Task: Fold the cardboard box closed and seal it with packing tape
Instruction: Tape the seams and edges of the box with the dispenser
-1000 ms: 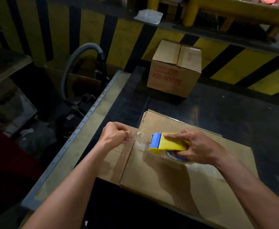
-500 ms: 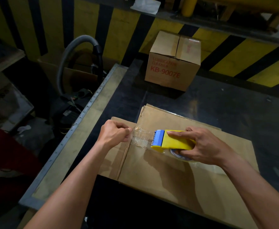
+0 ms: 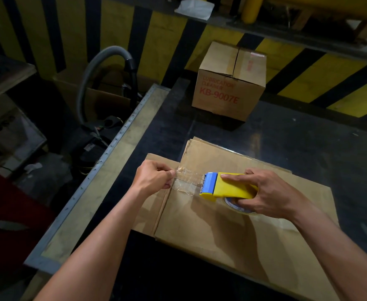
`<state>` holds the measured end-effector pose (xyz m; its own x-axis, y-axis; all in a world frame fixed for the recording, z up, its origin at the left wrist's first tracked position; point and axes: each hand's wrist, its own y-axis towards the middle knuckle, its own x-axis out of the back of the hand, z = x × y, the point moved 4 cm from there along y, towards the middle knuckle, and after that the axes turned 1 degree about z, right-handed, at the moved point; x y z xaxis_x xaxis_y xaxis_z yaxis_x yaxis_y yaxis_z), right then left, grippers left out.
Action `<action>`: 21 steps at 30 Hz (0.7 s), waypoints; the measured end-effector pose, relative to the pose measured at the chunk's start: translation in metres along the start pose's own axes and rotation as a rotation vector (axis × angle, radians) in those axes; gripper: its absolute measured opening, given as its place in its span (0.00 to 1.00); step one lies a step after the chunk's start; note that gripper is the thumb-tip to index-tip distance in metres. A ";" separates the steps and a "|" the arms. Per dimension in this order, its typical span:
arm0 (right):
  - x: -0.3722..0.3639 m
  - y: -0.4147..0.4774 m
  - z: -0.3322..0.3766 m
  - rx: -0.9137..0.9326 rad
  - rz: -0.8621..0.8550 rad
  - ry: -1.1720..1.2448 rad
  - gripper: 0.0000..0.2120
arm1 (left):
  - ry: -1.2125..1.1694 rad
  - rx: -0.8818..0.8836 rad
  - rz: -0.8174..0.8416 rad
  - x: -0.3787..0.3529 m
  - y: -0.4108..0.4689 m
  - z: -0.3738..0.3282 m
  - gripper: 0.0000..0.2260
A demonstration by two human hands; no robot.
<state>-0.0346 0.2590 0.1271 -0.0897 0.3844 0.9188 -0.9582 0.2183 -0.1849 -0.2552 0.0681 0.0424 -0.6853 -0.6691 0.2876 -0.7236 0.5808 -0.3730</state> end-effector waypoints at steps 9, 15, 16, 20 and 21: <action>0.000 0.003 -0.001 -0.017 0.005 -0.004 0.32 | -0.044 0.072 0.013 -0.004 0.002 -0.001 0.06; 0.000 0.006 0.000 -0.013 0.012 -0.003 0.31 | 0.023 0.031 -0.076 -0.003 -0.006 -0.010 0.06; 0.000 0.007 0.000 -0.012 0.011 -0.002 0.31 | 0.037 0.017 -0.092 -0.002 -0.006 -0.012 0.06; 0.001 0.010 0.002 -0.011 0.013 -0.005 0.32 | 0.062 0.010 -0.089 0.001 -0.002 -0.017 0.07; 0.001 0.010 0.002 -0.012 0.014 -0.003 0.31 | 0.063 0.021 -0.083 0.000 -0.001 -0.017 0.07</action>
<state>-0.0449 0.2596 0.1272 -0.1039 0.3851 0.9170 -0.9537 0.2232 -0.2017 -0.2564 0.0752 0.0575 -0.6275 -0.6836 0.3727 -0.7765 0.5143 -0.3642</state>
